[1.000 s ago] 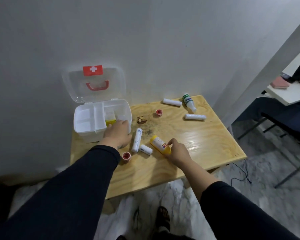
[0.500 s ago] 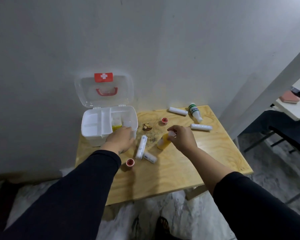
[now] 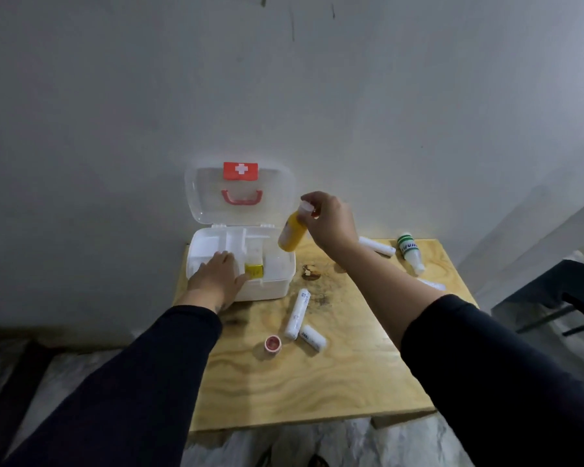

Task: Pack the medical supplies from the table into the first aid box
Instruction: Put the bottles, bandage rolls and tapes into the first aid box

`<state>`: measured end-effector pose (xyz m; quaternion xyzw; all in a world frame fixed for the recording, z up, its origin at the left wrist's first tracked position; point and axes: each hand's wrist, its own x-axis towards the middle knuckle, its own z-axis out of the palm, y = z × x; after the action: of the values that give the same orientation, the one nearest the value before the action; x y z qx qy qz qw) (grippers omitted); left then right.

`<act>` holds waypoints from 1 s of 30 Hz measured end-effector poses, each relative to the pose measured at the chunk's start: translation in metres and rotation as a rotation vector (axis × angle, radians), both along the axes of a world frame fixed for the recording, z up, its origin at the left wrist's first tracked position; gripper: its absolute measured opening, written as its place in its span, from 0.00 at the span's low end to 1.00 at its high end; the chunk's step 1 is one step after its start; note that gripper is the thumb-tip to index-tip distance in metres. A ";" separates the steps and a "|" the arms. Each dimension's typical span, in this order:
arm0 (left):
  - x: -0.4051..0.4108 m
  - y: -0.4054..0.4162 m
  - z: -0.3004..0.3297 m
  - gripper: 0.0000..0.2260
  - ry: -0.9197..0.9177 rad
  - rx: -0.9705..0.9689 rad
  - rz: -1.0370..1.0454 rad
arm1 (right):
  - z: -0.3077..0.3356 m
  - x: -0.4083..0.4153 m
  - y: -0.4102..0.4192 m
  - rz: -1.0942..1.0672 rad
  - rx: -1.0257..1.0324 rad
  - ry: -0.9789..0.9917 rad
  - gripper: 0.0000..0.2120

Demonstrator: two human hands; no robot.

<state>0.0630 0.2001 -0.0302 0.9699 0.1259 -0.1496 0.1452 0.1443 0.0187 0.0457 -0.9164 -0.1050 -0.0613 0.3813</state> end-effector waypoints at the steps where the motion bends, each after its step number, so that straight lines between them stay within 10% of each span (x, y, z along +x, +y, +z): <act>1: -0.001 0.000 -0.002 0.28 0.008 -0.013 0.006 | -0.005 0.004 0.007 0.012 -0.017 0.014 0.14; 30: 0.019 -0.016 0.028 0.17 -0.106 -0.014 -0.106 | -0.059 0.000 -0.026 -0.024 -0.302 0.236 0.14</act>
<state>0.0821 0.1845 -0.0019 0.9807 0.0653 -0.1067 0.1505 0.1444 -0.0072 -0.0136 -0.9653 -0.0568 0.0585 0.2481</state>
